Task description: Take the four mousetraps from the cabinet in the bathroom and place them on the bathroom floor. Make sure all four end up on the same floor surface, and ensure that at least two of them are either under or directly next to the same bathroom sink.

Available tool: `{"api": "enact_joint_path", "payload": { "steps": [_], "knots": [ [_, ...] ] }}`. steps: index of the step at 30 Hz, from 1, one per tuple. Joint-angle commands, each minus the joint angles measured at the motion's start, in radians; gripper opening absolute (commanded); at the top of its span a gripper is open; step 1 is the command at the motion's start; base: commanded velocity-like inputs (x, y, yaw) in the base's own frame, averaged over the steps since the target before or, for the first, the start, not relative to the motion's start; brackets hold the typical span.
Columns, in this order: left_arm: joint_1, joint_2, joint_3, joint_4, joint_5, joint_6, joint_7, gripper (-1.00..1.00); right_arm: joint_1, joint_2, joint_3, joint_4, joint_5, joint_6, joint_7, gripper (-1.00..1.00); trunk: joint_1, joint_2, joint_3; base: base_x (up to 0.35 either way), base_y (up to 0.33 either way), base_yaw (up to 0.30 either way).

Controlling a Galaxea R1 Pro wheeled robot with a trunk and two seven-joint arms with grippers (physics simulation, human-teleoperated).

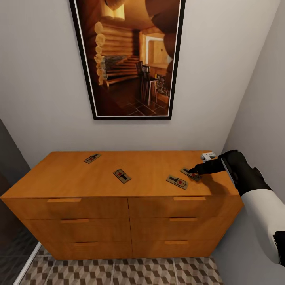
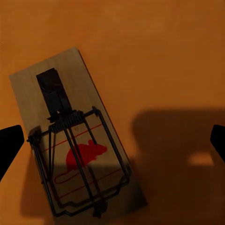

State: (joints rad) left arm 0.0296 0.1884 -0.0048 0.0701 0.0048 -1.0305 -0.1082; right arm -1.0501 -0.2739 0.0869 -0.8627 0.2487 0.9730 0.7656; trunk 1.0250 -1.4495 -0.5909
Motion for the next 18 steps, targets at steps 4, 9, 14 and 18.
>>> {"api": "enact_joint_path", "payload": {
  "steps": [4, 9, 14, 18],
  "knots": [
    [0.000, 0.000, 0.000, 0.001, 0.001, -0.003, -0.004, 1.00, -0.001, -0.001, 0.002, -0.001, 0.011, 0.001, 0.009, 1.00, 0.000, 0.000, -0.001, 0.000, 0.000, 0.000],
    [0.000, 0.000, 0.000, 0.001, 0.001, -0.003, -0.004, 1.00, -0.001, -0.001, 0.002, -0.001, 0.011, 0.001, 0.009, 1.00, 0.000, 0.000, -0.001, 0.000, 0.000, 0.000],
    [0.000, 0.000, 0.000, 0.001, 0.001, -0.003, -0.004, 1.00, -0.001, -0.001, 0.002, -0.001, 0.011, 0.001, 0.009, 1.00, 0.000, 0.000, -0.001, 0.000, 0.000, 0.000],
    [0.000, 0.000, 0.000, 0.001, 0.001, -0.003, -0.004, 1.00, -0.001, -0.001, 0.002, -0.001, 0.011, 0.001, 0.009, 1.00, 0.000, 0.000, -0.001, 0.000, 0.000, 0.000]
  ]
}}
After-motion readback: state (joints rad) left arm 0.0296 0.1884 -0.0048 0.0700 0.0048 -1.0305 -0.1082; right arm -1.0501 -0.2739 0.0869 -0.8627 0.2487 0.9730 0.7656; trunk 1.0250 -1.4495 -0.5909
